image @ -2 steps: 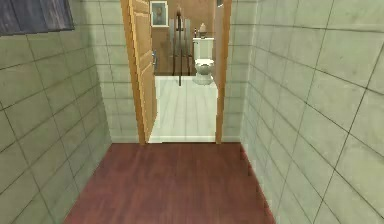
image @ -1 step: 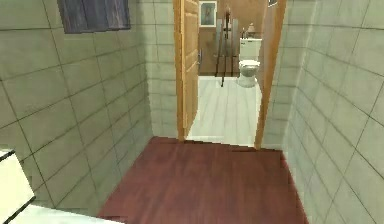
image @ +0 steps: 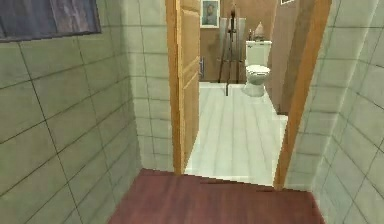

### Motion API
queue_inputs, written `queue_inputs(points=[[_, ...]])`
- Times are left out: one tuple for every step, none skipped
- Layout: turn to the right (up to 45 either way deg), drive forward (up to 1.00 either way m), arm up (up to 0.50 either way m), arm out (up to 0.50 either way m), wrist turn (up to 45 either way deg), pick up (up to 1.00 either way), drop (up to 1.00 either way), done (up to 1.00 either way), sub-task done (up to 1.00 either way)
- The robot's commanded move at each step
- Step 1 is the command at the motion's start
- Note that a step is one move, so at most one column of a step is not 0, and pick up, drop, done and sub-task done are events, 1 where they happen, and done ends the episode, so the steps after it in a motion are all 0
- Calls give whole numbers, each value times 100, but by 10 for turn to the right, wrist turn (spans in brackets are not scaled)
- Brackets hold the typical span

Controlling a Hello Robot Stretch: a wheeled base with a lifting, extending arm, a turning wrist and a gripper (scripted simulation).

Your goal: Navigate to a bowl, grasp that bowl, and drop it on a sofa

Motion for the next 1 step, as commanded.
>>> queue_inputs(points=[[90,0,0,0,0,0,0,0,0]])
